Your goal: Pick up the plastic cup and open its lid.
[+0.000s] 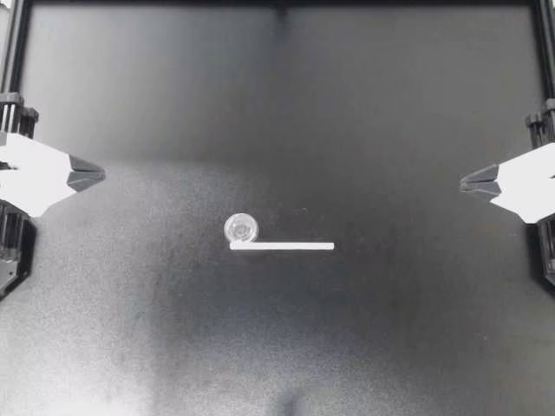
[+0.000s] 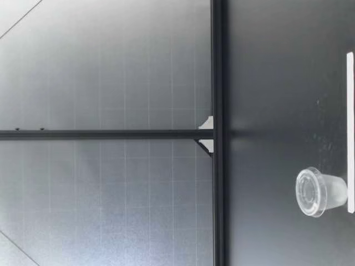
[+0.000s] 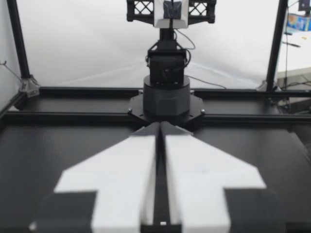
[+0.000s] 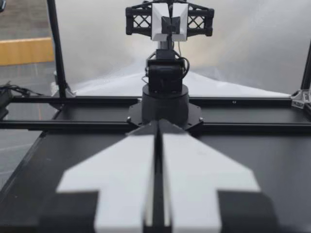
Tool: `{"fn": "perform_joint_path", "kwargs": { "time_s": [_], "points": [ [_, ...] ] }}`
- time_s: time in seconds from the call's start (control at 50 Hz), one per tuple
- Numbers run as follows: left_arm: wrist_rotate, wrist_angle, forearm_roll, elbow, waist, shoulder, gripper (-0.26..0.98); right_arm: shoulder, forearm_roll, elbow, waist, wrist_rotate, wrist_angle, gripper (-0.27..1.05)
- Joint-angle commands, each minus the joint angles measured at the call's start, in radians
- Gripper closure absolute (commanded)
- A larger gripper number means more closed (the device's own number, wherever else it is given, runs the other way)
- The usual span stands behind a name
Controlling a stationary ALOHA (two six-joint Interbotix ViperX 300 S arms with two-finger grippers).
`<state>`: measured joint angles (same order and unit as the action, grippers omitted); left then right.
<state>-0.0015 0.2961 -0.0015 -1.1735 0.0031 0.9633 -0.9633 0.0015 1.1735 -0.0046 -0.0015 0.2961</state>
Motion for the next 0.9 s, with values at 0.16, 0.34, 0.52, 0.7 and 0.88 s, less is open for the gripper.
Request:
{"fn": "perform_joint_path", "kwargs": {
  "time_s": [0.16, 0.34, 0.52, 0.7, 0.88],
  "points": [
    [0.008, 0.038, 0.003, -0.002, 0.009, -0.015, 0.96, 0.011, -0.003, 0.002, -0.002, 0.005, 0.095, 0.97],
    [0.009, 0.04, 0.003, -0.029, 0.014, -0.078, 0.96, 0.072, -0.003, 0.006, -0.003, -0.003, 0.225, 0.97],
    [0.006, 0.04, 0.003, -0.063, 0.043, -0.219, 0.96, 0.216, -0.002, -0.037, -0.032, -0.002, 0.247, 0.97],
    [0.008, 0.028, 0.003, -0.081, 0.052, -0.357, 0.96, 0.377, -0.002, -0.1, -0.061, -0.002, 0.255, 0.97],
    [-0.002, 0.012, 0.003, -0.071, 0.052, -0.474, 0.96, 0.523, -0.002, -0.153, -0.075, -0.002, 0.258, 0.97]
  ]
}}
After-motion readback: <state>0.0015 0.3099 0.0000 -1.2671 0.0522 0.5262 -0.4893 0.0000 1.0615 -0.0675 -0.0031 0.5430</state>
